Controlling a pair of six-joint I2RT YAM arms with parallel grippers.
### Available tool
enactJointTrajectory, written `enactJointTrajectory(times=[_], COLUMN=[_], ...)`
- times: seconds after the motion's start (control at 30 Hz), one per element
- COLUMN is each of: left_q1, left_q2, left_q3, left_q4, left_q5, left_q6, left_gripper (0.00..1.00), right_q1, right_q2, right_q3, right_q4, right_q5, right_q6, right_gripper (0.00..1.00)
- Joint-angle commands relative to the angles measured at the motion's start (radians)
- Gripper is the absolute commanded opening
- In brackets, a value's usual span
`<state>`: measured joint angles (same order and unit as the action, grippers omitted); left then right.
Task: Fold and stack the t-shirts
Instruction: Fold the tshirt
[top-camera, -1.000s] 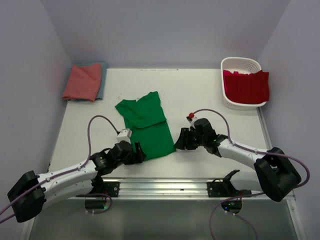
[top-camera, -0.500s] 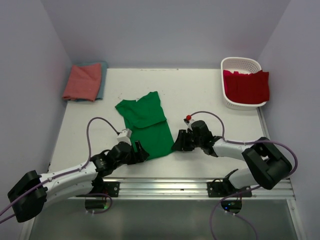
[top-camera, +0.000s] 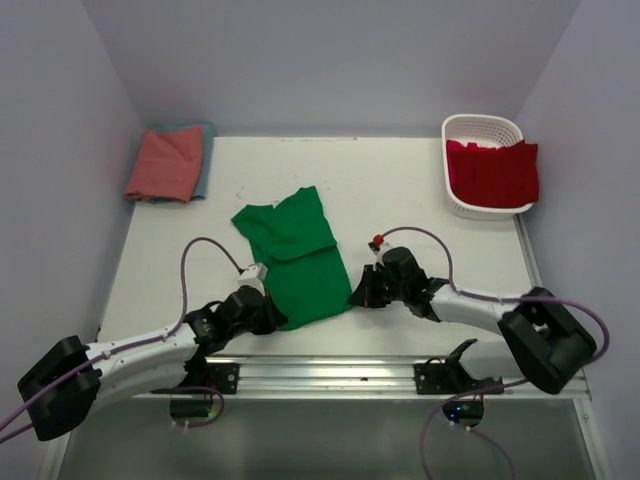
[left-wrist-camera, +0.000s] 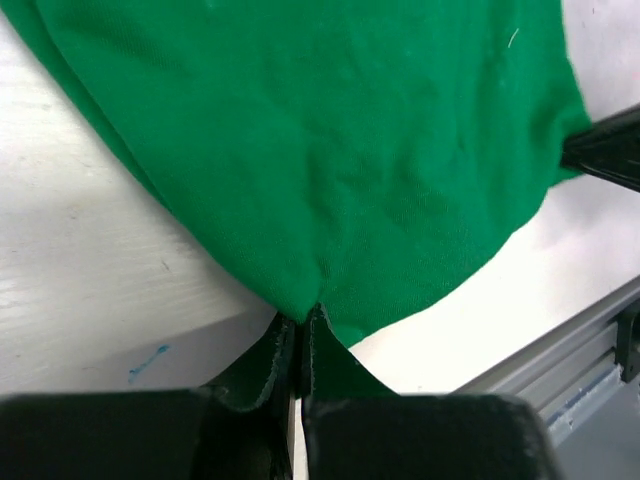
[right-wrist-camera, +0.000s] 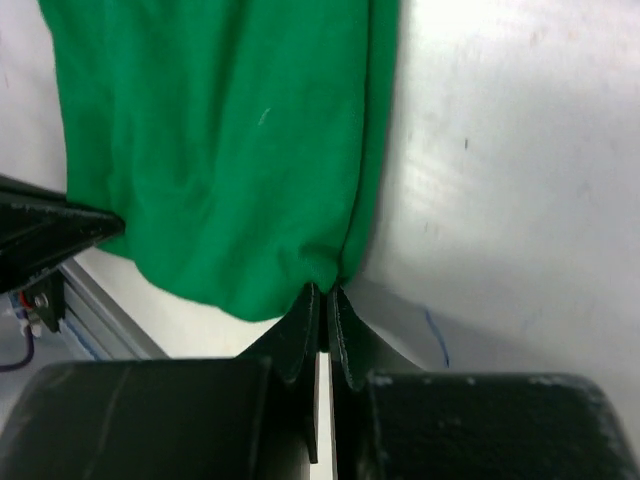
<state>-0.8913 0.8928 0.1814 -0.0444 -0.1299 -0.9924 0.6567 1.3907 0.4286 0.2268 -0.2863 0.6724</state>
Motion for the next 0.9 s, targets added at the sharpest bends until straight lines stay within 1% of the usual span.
enactJointTrajectory(times=[0.0,0.07,0.1,0.13,0.17,0.23,0.27,0.33,0.47,0.57,0.67,0.77,0.8,0.83,0.87], left_q1=[-0.001,-0.001,-0.001,-0.001,-0.004,-0.009,-0.017,-0.026,-0.061,-0.081,-0.097,-0.100,-0.100,-0.100,-0.100], left_q2=[0.026,0.043,0.050,0.052,0.052,0.038,0.028,-0.001,-0.070,-0.136,-0.184,-0.209,-0.207,-0.204,-0.195], left_q3=[0.007,0.016,0.026,0.030,0.038,0.061,0.067,0.095,0.171,0.240,0.309,0.335,0.342,0.349,0.374], left_q4=[-0.014,0.014,0.027,0.028,0.028,0.009,0.005,-0.024,-0.119,-0.192,-0.256,-0.288,-0.290,-0.291,-0.296], left_q5=[0.071,0.125,0.148,0.177,0.190,0.220,0.234,0.263,0.263,0.240,0.196,0.138,0.135,0.081,0.057], left_q6=[0.067,0.101,0.115,0.124,0.130,0.139,0.143,0.138,0.118,0.100,0.097,0.113,0.136,0.149,0.164], left_gripper=[0.00,0.00,0.00,0.00,0.00,0.00,0.00,0.00,0.00,0.00,0.00,0.00,0.00,0.00,0.00], right_q1=[0.038,0.060,0.067,0.072,0.075,0.086,0.089,0.096,0.104,0.109,0.107,0.107,0.109,0.107,0.107], right_q2=[-0.215,-0.312,-0.399,-0.439,-0.475,-0.585,-0.622,-0.709,-0.821,-0.892,-0.909,-0.886,-0.871,-0.855,-0.839], right_q3=[-0.025,-0.030,-0.030,-0.031,-0.027,-0.024,-0.016,-0.007,0.038,0.082,0.133,0.192,0.208,0.222,0.254], right_q4=[-0.223,-0.341,-0.378,-0.415,-0.490,-0.559,-0.620,-0.677,-0.822,-0.897,-0.937,-0.939,-0.932,-0.910,-0.899], right_q5=[0.091,0.104,0.114,0.118,0.121,0.128,0.128,0.128,0.119,0.124,0.134,0.176,0.224,0.248,0.283], right_q6=[-0.022,-0.013,-0.010,-0.005,-0.002,0.013,0.025,0.038,0.069,0.070,0.052,0.006,-0.011,-0.026,-0.049], right_gripper=[0.00,0.00,0.00,0.00,0.00,0.00,0.00,0.00,0.00,0.00,0.00,0.00,0.00,0.00,0.00])
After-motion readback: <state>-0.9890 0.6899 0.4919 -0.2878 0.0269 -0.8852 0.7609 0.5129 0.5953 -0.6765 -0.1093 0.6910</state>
